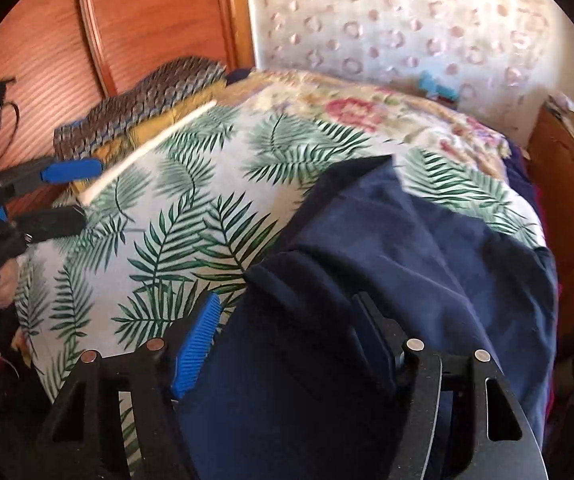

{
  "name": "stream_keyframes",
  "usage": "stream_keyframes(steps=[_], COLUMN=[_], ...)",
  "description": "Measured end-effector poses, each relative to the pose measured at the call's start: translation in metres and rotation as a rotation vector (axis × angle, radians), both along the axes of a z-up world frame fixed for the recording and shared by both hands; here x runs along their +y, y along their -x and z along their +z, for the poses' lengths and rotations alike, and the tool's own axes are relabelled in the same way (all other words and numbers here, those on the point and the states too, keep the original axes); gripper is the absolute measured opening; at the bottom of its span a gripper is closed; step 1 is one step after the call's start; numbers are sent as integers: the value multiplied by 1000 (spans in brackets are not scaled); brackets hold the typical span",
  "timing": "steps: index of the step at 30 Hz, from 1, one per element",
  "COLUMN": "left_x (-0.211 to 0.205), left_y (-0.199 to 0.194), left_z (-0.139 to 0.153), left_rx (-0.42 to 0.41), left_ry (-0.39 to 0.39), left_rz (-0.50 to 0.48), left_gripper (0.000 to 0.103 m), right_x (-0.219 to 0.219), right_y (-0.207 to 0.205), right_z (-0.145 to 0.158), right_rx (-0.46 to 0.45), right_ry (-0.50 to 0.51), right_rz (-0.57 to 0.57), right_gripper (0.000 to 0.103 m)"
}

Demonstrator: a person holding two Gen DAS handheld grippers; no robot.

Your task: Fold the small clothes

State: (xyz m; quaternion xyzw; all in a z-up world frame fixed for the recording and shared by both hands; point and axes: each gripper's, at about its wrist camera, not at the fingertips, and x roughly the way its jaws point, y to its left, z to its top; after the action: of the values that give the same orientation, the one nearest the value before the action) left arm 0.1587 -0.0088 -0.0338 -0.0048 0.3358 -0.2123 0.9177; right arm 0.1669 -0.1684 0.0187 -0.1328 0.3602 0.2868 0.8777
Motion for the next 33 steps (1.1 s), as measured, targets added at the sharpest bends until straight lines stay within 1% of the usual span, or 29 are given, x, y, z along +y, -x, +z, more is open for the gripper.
stream_keyframes(steps=[2, 4, 6, 8, 9, 10, 12, 15, 18, 21, 25, 28, 31, 32, 33], left_x=[0, -2, -5, -8, -11, -13, -17, -28, -37, -48, -60, -68, -74, -76, -78], left_y=[-3, -8, -12, -15, -19, -20, -25, -34, -41, -46, -50, -53, -56, -57, -58], left_z=[-3, -6, -8, -8, -9, -10, -14, -23, -30, -33, -37, -40, -43, -43, -45], left_rx=[5, 24, 31, 31, 33, 35, 44, 71, 97, 115, 129, 143, 153, 155, 159], left_ry=[7, 16, 16, 16, 18, 19, 16, 1, -10, -18, -33, -44, -58, -64, -72], left_rz=[-4, -13, -26, -36, -39, -42, -46, -55, -67, -82, -99, -106, -113, -114, -116], left_gripper=[77, 77, 77, 77, 77, 77, 77, 77, 77, 77, 77, 77, 77, 77, 77], right_x=[1, 3, 6, 6, 5, 7, 0, -19, -49, -82, -121, -141, -148, -148, -146], right_y=[-10, -19, -27, -29, -30, -32, -34, -31, -37, -52, -79, -106, -123, -127, -129], right_z=[-1, -4, -6, -9, -10, -11, -7, 12, 37, 54, 60, 51, 45, 43, 42], right_rx=[14, 25, 30, 33, 38, 34, 25, -20, -75, -109, -112, -65, -76, -82, -115], right_ry=[32, 50, 78, 84, 85, 86, 66, 3, -40, -55, -57, -64, -9, 37, 109], right_rz=[0, 0, -5, 4, 12, 13, 18, 14, -46, -123, -231, -301, -392, -434, -476], right_gripper=[66, 59, 57, 46, 29, 9, 7, 6, 6, 5, 5, 6, 6, 6, 7])
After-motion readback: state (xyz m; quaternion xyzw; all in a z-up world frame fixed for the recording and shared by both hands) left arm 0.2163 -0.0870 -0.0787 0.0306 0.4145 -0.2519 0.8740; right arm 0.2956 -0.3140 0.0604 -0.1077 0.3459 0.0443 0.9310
